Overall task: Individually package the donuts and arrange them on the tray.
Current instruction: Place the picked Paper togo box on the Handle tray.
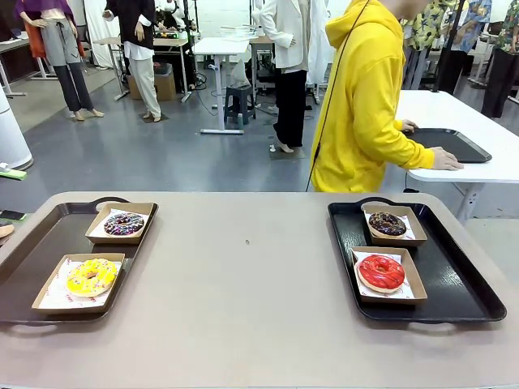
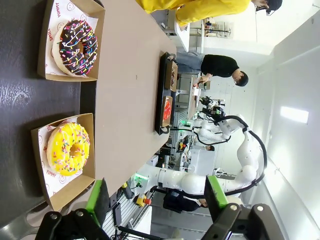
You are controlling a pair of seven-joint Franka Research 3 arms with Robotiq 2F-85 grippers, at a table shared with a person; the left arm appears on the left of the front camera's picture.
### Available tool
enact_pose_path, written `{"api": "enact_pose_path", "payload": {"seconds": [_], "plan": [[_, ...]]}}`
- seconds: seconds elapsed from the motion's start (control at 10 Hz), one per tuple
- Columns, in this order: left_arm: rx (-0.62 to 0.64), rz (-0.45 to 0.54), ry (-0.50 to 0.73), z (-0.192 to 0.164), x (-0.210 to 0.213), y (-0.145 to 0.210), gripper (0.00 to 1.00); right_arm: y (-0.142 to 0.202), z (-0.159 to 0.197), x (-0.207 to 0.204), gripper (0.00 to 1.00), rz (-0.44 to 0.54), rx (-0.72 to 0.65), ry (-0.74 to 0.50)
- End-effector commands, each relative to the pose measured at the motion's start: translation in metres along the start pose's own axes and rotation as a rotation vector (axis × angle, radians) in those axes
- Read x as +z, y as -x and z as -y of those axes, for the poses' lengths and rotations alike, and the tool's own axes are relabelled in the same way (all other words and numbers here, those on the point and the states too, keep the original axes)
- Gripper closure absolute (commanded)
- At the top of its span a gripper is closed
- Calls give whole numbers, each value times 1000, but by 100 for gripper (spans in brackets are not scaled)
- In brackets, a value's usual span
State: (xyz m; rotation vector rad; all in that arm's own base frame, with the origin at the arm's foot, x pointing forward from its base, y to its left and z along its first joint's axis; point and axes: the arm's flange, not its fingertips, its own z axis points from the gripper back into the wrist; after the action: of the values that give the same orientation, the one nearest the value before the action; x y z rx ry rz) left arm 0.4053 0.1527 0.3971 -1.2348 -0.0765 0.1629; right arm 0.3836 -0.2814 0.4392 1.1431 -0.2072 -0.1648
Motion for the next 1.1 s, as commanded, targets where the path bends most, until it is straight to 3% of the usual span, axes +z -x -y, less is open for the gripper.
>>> {"api": "enact_pose_path", "payload": {"seconds": [0.0,1.0], "plan": [[-12,-3,8,1,0,2,0,7,-2,-2,0,-3,2,-4],[-12,-3,8,1,0,2,0,7,-2,-2,0,-3,2,-4]]}}
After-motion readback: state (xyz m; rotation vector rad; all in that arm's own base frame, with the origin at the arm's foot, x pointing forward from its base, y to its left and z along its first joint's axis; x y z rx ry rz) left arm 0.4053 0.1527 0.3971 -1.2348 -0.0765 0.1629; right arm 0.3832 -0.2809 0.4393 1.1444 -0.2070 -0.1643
